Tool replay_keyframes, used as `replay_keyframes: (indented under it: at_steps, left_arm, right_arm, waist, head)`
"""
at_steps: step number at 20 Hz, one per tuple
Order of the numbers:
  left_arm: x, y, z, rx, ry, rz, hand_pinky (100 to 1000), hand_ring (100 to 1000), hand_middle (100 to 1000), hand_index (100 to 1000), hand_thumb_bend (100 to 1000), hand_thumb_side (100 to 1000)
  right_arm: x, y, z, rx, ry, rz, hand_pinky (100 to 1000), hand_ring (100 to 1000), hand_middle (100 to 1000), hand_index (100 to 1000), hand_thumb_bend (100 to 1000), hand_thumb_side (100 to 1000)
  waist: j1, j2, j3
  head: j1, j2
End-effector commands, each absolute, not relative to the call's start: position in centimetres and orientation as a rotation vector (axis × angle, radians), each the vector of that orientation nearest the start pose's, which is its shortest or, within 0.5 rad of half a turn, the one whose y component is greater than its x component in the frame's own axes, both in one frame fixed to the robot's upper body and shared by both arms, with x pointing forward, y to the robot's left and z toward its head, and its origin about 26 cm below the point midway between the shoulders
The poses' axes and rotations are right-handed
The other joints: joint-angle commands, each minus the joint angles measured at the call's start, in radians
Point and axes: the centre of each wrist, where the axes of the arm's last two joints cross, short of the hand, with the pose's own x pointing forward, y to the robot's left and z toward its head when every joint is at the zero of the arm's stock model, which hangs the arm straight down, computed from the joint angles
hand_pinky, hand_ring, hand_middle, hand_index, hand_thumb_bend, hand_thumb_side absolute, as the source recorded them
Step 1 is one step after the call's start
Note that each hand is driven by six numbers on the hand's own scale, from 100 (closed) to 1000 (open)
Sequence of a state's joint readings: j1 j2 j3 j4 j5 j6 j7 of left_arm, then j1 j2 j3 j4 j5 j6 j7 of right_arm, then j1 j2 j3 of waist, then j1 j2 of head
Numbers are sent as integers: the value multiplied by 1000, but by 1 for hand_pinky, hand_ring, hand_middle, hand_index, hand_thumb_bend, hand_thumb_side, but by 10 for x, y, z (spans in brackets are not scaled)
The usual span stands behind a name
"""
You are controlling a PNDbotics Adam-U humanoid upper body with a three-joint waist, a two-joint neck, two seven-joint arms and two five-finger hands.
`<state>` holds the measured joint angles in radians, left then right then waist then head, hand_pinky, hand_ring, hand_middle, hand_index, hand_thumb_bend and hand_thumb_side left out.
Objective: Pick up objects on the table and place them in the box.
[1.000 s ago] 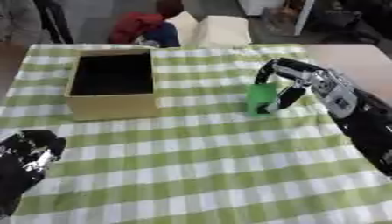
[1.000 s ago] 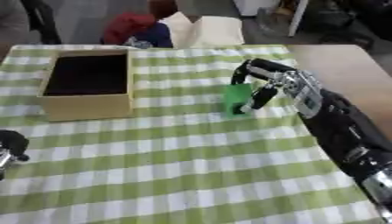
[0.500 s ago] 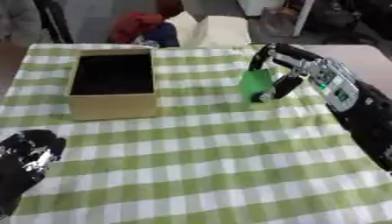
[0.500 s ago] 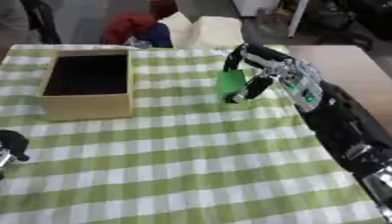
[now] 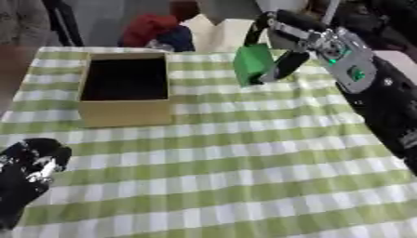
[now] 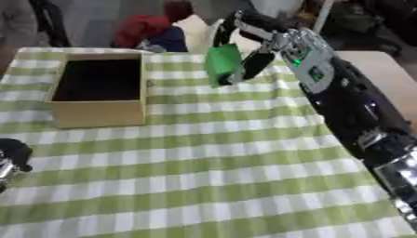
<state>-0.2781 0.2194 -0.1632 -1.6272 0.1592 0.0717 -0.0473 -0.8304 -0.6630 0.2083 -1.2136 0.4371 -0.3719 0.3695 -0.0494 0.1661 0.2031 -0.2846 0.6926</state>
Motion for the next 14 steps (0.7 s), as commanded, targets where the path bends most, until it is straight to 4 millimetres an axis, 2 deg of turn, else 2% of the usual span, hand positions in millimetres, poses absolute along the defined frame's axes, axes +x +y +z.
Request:
replay_keyframes:
  at_steps: [1,6,9,14]
  left_arm:
    - [337,218,96,-180,-1807,-341,540,681,588,633,503,260]
    - [338,213,101,-196,-1819,-360,540,681,588,633,503,260]
    - [339,212,102,-201,-1822,-365,540,682,588,633,504,261]
    - [341,204,109,-231,-1839,-392,540,682,588,632,506,261]
  right_arm:
    - [440,-310,261,-681,-1860,1534,846,649,371,511,563,149]
    - [452,-295,265,-661,-1874,1538,843,648,374,515,559,149]
    - [455,-292,265,-659,-1880,1538,841,648,381,522,548,153]
    - [464,-278,272,-654,-1907,1528,838,648,393,534,535,159]
  waist:
    - [5,-13,8]
    - [8,-6,38]
    - [8,-3,46]
    - [4,14,97]
  head:
    - [-7,-16]
    - [-22,-27]
    - [-26,-30]
    - [-44,-49]
